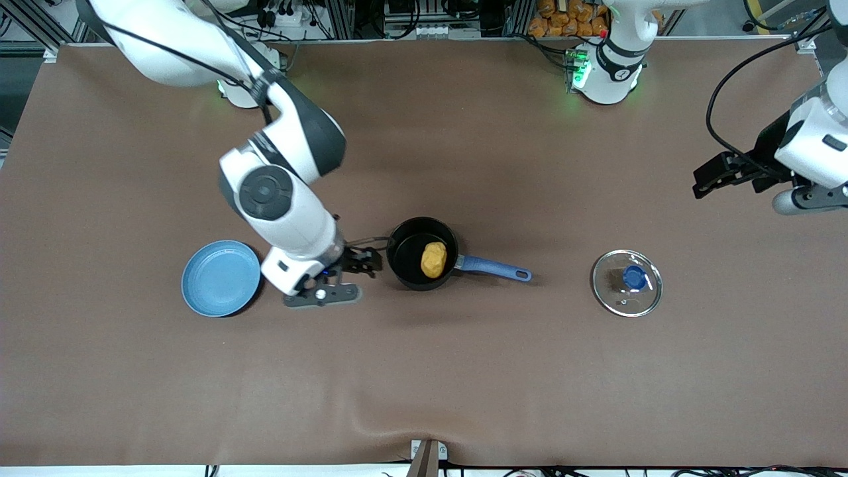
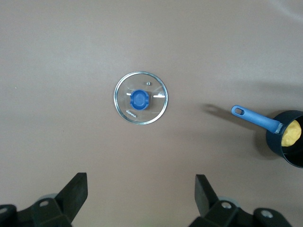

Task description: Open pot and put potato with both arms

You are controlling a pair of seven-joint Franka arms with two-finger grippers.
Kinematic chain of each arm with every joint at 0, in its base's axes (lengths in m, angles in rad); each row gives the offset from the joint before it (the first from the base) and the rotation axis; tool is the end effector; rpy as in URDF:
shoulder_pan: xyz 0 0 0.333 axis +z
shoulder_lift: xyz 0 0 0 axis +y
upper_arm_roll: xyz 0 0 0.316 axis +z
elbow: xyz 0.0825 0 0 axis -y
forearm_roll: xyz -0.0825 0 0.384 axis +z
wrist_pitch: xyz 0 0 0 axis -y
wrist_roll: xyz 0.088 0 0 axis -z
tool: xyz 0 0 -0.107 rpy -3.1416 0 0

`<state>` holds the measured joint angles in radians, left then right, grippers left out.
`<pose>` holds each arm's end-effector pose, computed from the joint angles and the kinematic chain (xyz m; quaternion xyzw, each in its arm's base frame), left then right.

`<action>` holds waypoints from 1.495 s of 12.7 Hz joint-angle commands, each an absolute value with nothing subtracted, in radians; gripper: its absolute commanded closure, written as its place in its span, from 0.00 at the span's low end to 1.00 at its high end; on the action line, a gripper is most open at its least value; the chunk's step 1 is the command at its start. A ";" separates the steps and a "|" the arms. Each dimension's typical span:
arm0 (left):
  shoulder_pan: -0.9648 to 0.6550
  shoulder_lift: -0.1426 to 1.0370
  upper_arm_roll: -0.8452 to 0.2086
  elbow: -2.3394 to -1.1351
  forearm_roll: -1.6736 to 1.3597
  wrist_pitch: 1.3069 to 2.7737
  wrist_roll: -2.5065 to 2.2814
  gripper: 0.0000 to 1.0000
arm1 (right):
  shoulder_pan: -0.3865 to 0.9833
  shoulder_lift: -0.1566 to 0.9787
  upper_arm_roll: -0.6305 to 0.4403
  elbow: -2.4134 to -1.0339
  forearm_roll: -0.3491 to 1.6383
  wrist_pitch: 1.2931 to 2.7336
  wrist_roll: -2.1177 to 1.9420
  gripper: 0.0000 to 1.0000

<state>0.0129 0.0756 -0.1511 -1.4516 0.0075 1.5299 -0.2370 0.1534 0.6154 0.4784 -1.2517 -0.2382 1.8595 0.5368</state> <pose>0.5693 -0.0746 0.6347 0.9988 0.0498 0.0014 0.0022 0.6405 0.3406 0.4356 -0.9988 -0.0363 -0.0134 0.0309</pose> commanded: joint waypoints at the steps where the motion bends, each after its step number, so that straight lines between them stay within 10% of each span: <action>1: 0.021 0.055 -0.152 -1.454 -0.009 1.494 -0.238 0.00 | 0.092 0.542 0.491 -1.282 -0.261 1.783 0.472 0.00; 19: -0.032 -0.109 -0.066 -1.606 -0.018 1.485 -0.228 0.00 | 0.068 0.226 0.002 -1.293 -0.035 1.378 -0.138 0.00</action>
<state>-0.0295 -0.0914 -0.0701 -1.6074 0.0011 1.4891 -0.2270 0.0734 0.2617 0.0377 -1.2547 -0.0688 1.3858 -0.0850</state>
